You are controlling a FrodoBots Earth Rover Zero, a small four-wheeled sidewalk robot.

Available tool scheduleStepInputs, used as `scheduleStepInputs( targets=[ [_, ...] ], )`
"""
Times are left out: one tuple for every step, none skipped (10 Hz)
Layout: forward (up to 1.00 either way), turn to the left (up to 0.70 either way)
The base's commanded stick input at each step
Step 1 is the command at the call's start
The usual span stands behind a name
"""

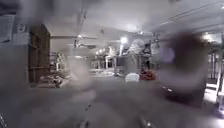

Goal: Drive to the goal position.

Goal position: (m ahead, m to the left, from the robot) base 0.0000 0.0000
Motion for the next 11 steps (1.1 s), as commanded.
scheduleStepInputs(
  targets=[
    [0.08, -0.6],
    [0.0, -0.45],
    [0.0, -0.45],
    [0.0, -0.45],
    [0.0, -0.45],
    [0.0, -0.45],
    [0.0, -0.45],
    [0.0, -0.45],
    [0.0, -0.45],
    [0.0, -0.45],
    [0.0, -0.45]
  ],
)
